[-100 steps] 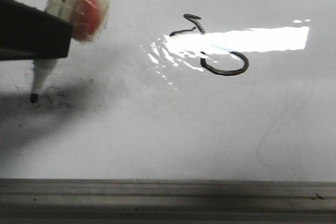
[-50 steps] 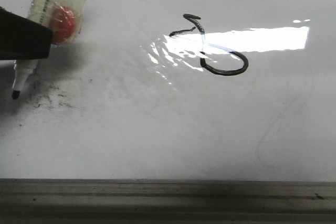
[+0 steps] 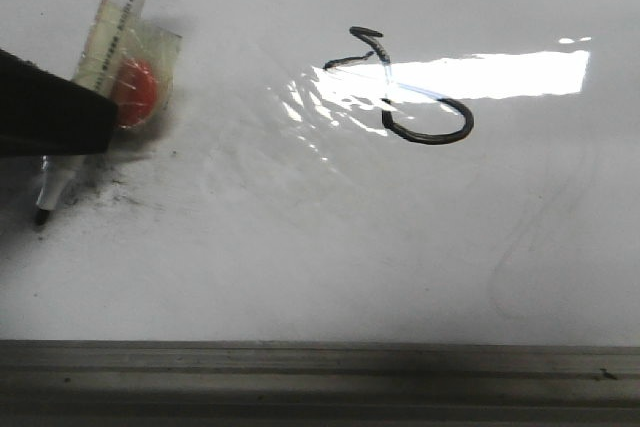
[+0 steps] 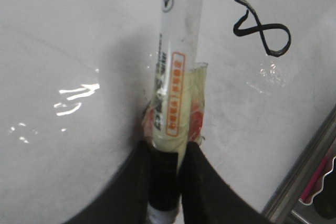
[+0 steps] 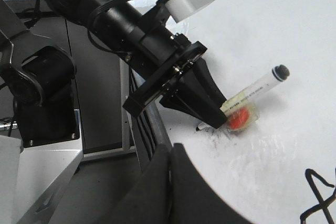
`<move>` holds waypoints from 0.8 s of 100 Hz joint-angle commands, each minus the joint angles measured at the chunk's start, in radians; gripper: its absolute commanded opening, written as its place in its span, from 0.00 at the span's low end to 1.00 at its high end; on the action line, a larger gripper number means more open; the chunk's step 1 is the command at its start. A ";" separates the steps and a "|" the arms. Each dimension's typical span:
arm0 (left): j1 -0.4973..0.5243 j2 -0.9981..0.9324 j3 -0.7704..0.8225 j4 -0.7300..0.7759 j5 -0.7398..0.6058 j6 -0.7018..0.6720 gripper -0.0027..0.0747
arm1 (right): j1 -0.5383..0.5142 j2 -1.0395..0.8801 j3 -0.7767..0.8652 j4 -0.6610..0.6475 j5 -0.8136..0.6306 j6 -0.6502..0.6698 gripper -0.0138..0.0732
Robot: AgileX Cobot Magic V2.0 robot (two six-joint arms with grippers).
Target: Write number 8 on whiteboard
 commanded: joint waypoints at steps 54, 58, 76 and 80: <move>-0.120 0.116 -0.113 -0.060 -0.348 -0.005 0.01 | 0.000 -0.005 -0.034 -0.009 -0.047 -0.006 0.08; -0.120 0.116 -0.113 -0.060 -0.348 -0.005 0.01 | 0.000 -0.005 -0.034 -0.009 -0.047 -0.006 0.08; -0.120 0.116 -0.113 -0.058 -0.345 -0.005 0.01 | 0.000 -0.005 -0.034 -0.009 -0.040 -0.006 0.08; -0.120 0.116 -0.113 -0.058 -0.345 -0.005 0.01 | 0.000 -0.005 -0.034 -0.009 -0.040 -0.006 0.08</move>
